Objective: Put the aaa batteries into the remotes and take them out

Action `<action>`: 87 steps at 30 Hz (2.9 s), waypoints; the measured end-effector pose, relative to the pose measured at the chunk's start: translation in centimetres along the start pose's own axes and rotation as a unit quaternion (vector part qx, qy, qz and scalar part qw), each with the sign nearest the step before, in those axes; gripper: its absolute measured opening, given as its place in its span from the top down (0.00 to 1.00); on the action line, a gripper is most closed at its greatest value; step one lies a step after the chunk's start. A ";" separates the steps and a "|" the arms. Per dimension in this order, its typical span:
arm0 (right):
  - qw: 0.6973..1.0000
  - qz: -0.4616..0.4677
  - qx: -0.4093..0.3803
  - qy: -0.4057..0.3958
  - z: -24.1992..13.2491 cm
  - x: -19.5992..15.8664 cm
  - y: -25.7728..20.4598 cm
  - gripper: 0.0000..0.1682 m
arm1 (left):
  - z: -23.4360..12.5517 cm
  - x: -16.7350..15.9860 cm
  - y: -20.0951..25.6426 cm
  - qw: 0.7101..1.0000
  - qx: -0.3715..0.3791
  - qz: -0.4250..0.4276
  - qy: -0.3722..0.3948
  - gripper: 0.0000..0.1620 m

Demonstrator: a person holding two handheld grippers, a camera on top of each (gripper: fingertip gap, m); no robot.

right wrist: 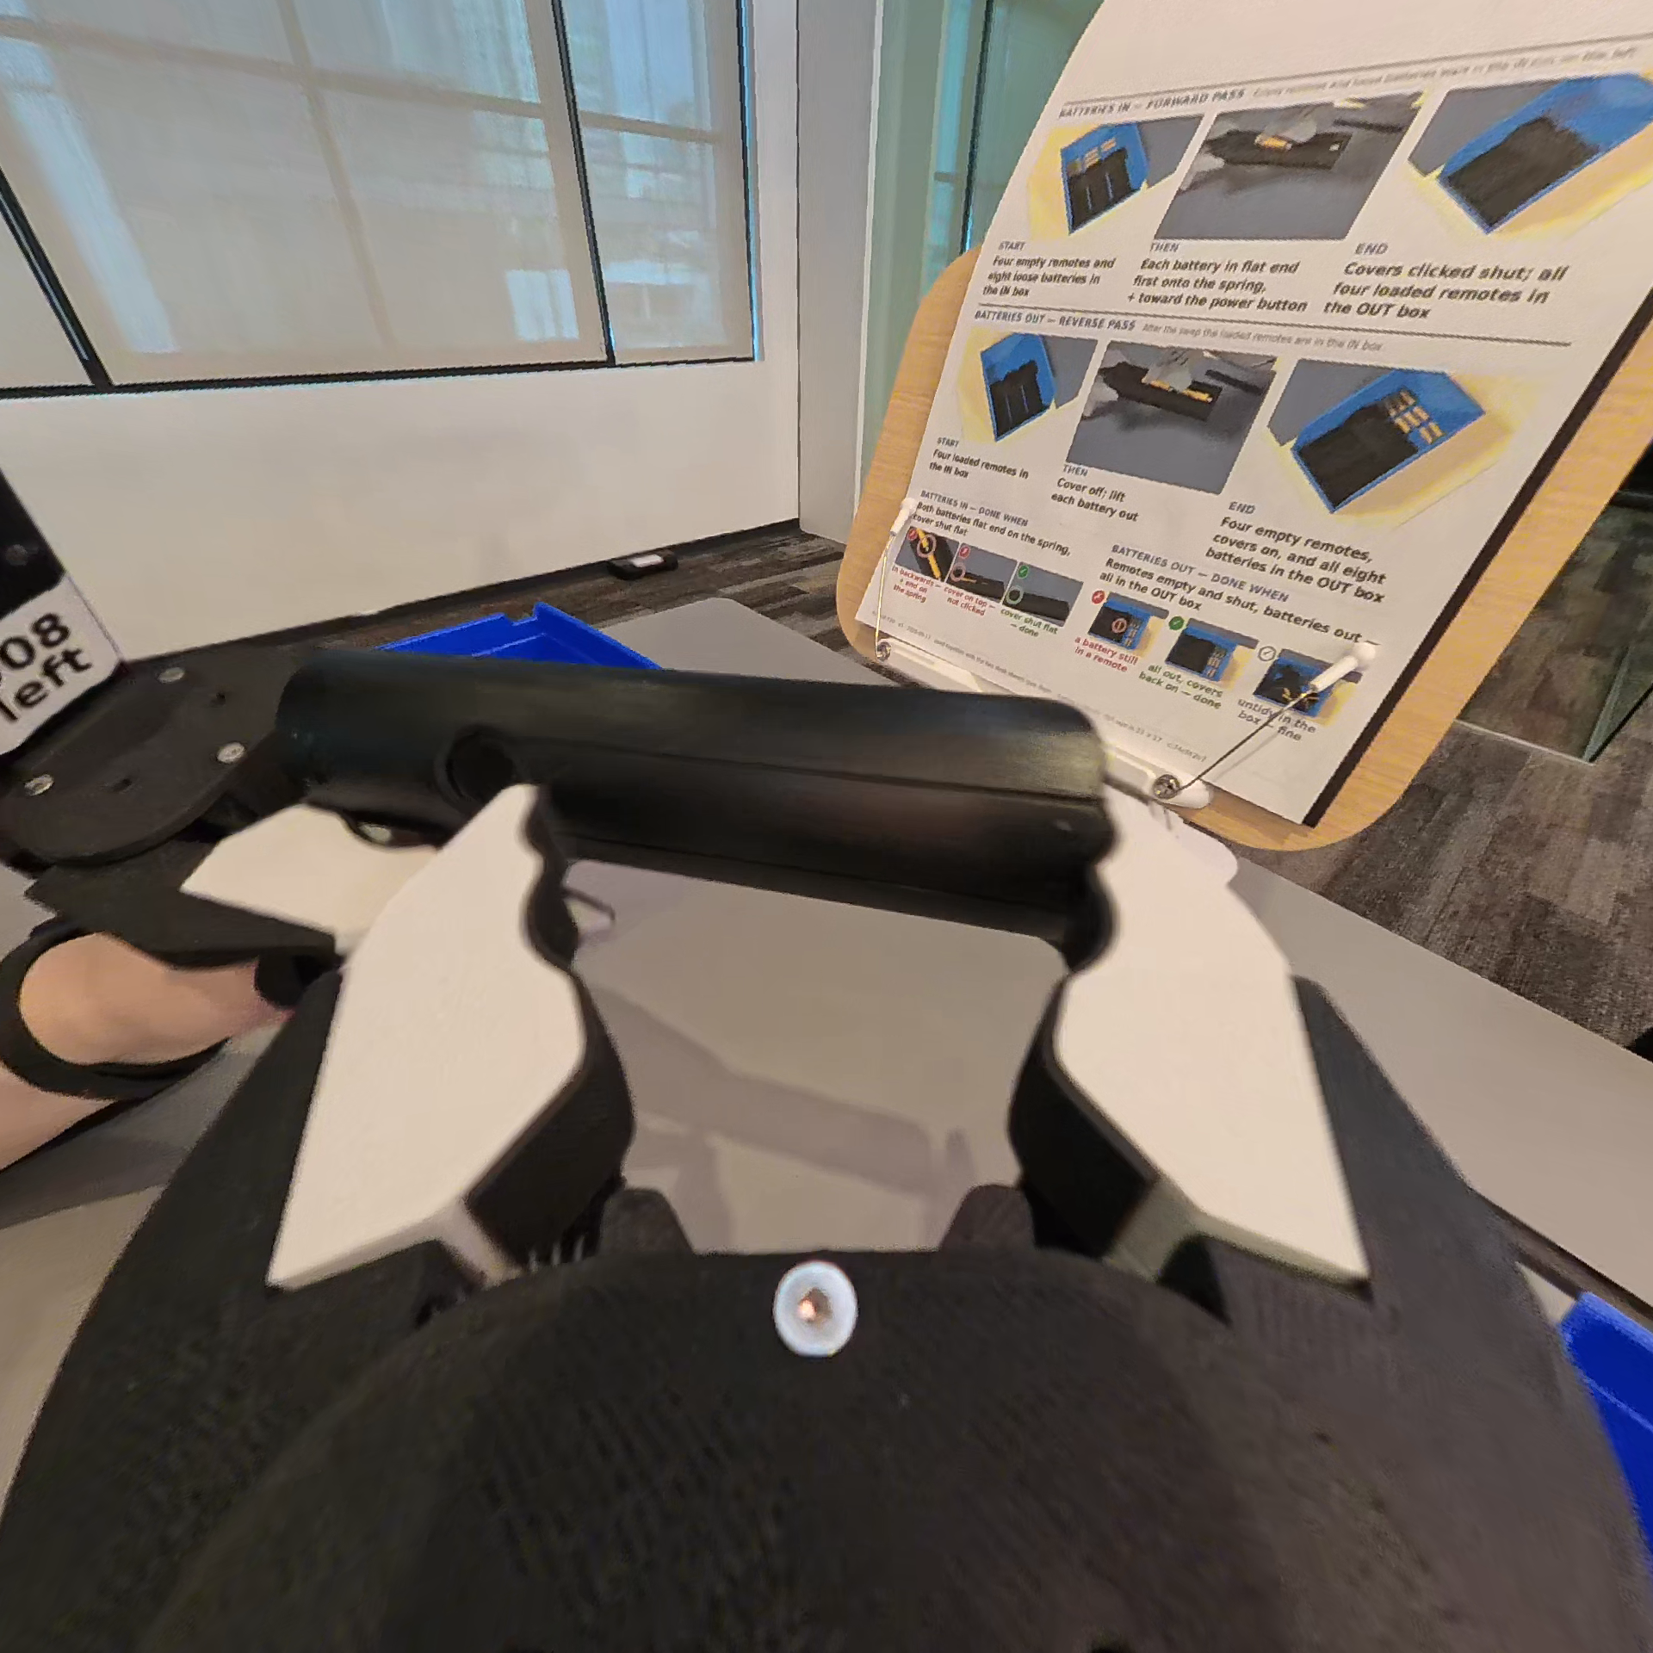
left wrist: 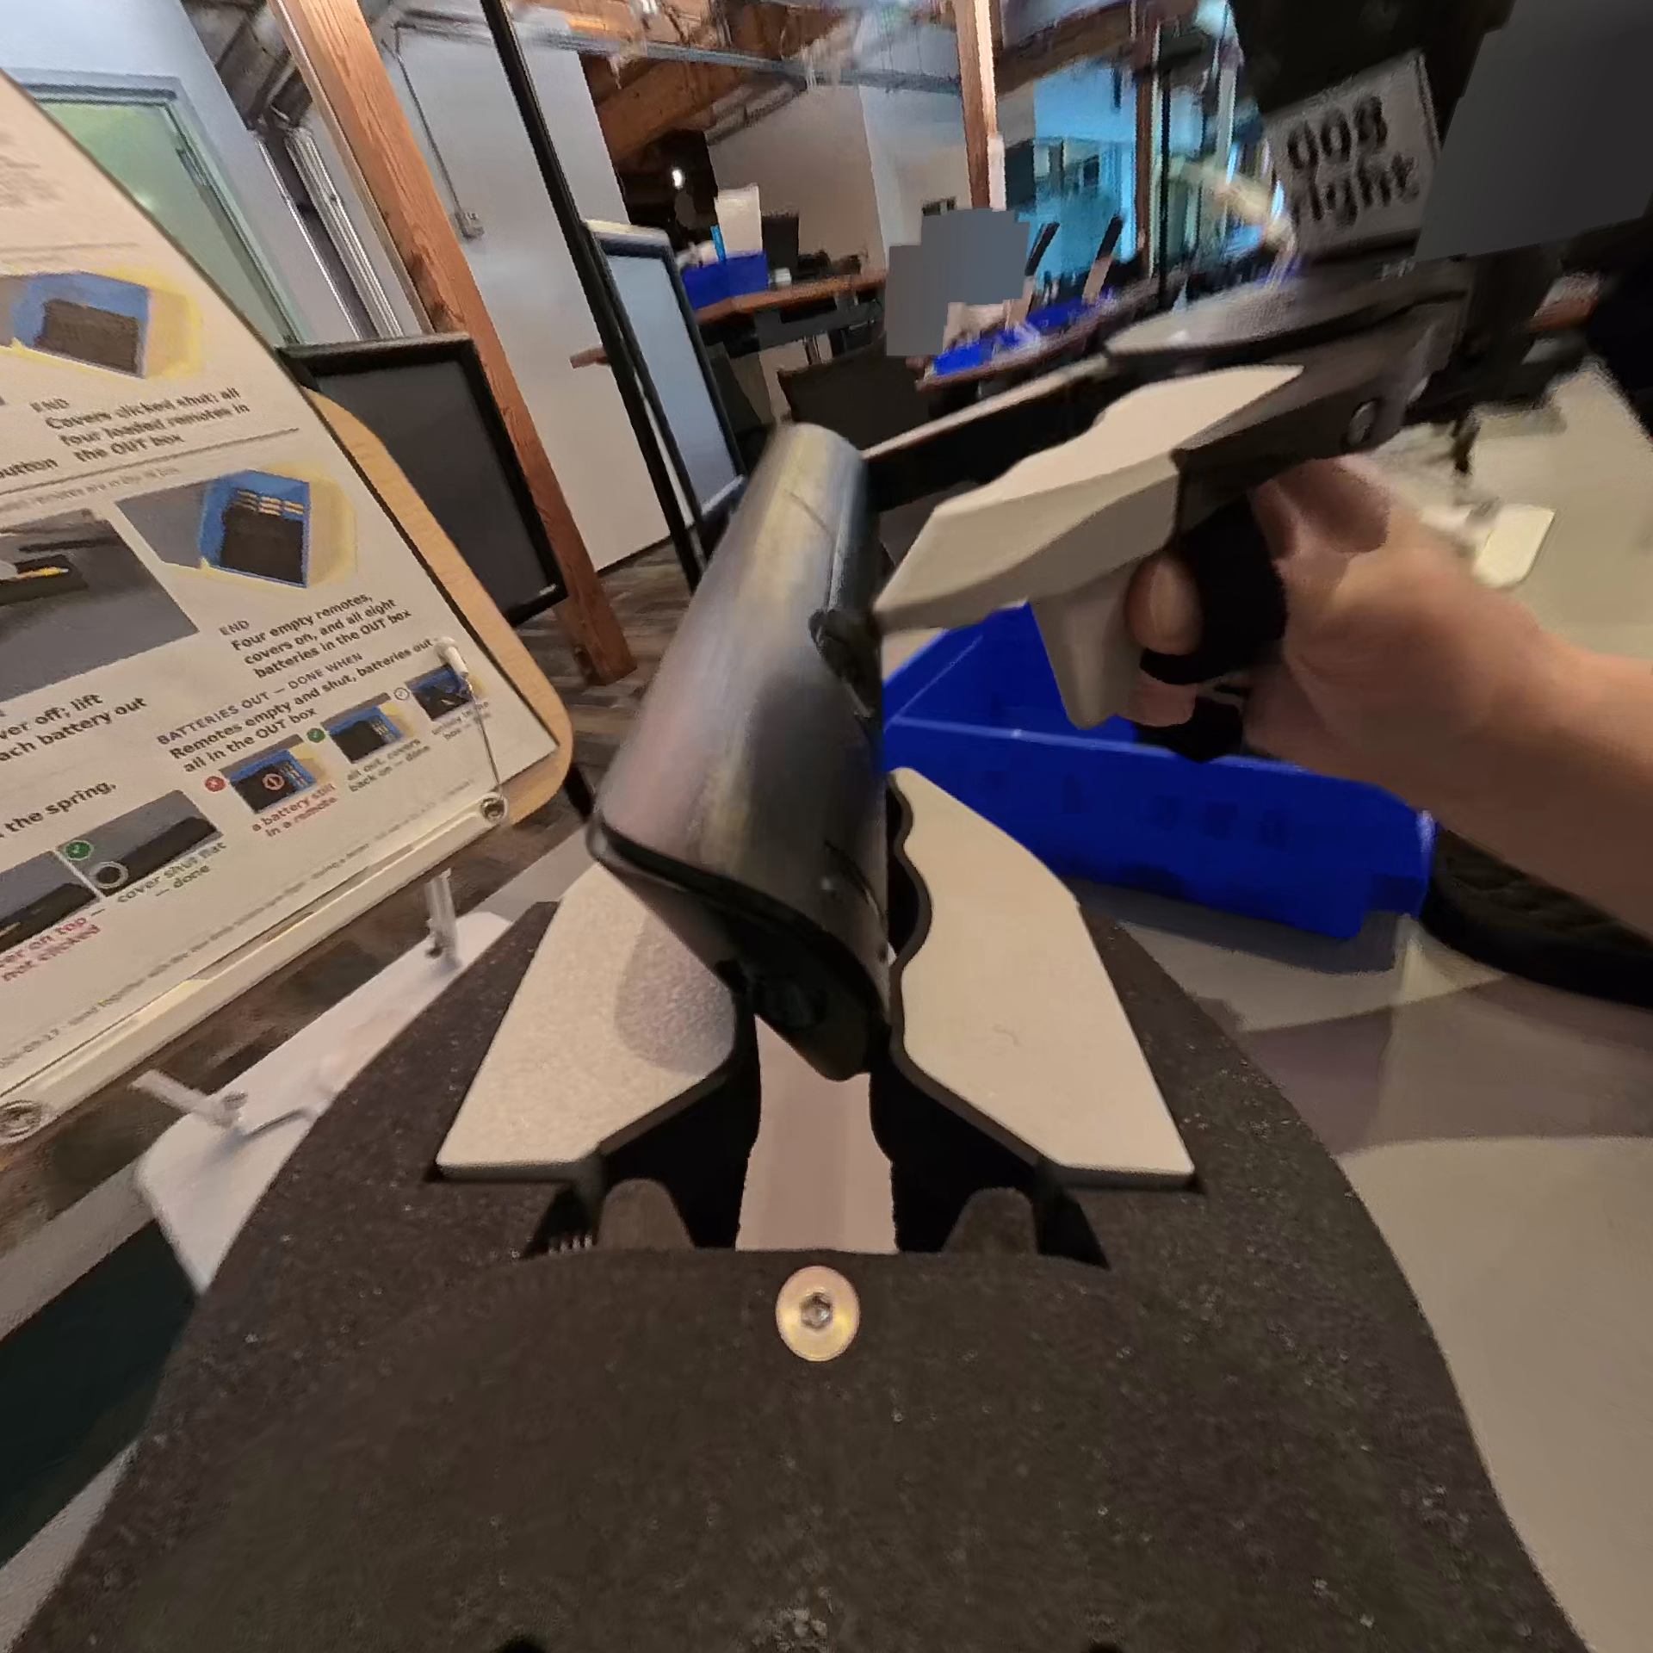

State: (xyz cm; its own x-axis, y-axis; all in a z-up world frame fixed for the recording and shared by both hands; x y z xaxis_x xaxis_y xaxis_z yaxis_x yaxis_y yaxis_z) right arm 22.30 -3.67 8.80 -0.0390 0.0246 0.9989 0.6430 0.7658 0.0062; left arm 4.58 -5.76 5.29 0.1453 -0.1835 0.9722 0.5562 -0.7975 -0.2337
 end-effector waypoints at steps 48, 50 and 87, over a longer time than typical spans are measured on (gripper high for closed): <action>0.554 0.209 0.778 0.209 -8.7 4.2 -2.4 0.36 | -9.6 10.1 -1.8 0.915 -0.258 -0.188 0.247 0.84; 0.544 0.195 0.787 0.214 -9.1 4.3 -2.8 0.33 | -9.9 10.4 -1.6 0.916 -0.262 -0.182 0.245 0.84; 0.854 0.157 0.433 0.241 -4.6 4.8 -2.1 0.30 | -8.0 9.0 -1.9 0.963 -0.151 -0.131 0.178 0.84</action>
State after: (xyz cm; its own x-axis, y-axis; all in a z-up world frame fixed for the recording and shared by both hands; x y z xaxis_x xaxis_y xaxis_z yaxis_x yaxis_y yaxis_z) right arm 24.24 -8.08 13.83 0.4848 0.2092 0.8492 -0.2510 0.9634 -0.0940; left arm -1.71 -10.50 14.61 -0.2871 -0.0953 0.9532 0.2635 -0.9645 -0.0170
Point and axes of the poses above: each gripper's, where its closed fingertips meet, z out along the fingers, x out of its top, y = z × x across the jaws, the point moved 9 cm from there along -z, back along the fingers, and after that the axes turned 1 degree about x, right-handed, at the moved point
